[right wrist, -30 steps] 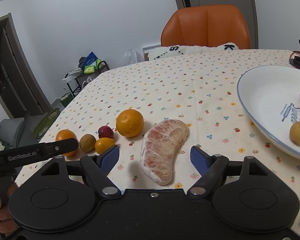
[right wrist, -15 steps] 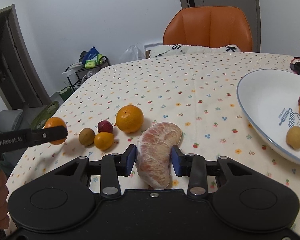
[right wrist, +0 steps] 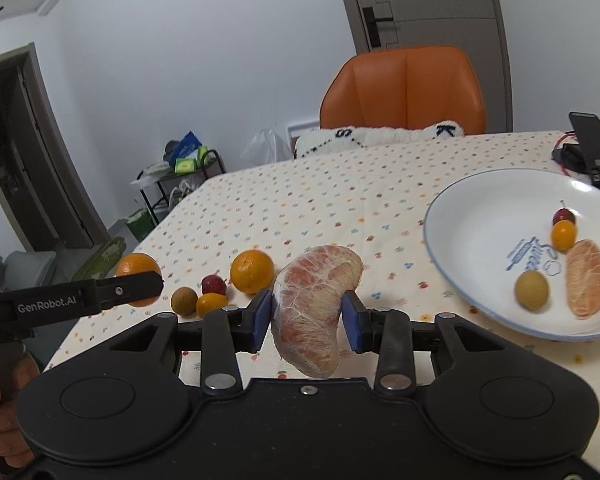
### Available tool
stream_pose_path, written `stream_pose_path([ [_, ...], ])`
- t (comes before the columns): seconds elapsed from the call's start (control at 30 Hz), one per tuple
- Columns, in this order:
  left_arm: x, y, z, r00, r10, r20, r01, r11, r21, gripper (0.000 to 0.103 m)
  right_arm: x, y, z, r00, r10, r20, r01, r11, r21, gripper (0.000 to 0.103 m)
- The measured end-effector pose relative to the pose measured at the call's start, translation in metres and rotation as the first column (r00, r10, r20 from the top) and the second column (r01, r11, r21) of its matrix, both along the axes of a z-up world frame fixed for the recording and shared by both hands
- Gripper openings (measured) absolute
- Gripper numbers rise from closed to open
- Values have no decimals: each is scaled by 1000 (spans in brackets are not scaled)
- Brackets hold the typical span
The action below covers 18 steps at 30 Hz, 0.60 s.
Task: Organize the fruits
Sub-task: 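Carry large orange and pomelo segment onto the white plate and release both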
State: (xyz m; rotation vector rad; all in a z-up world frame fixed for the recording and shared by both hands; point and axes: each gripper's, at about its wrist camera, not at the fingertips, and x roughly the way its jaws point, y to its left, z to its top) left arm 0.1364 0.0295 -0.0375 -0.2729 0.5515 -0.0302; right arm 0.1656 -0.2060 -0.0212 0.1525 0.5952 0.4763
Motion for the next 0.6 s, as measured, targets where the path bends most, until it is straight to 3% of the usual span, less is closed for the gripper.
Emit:
stream_pose_path([
  [0.6,16,-71,9,995,-101,23,101,995,11,39,-4,-78,8,992,-117,41,115,992,46,36],
])
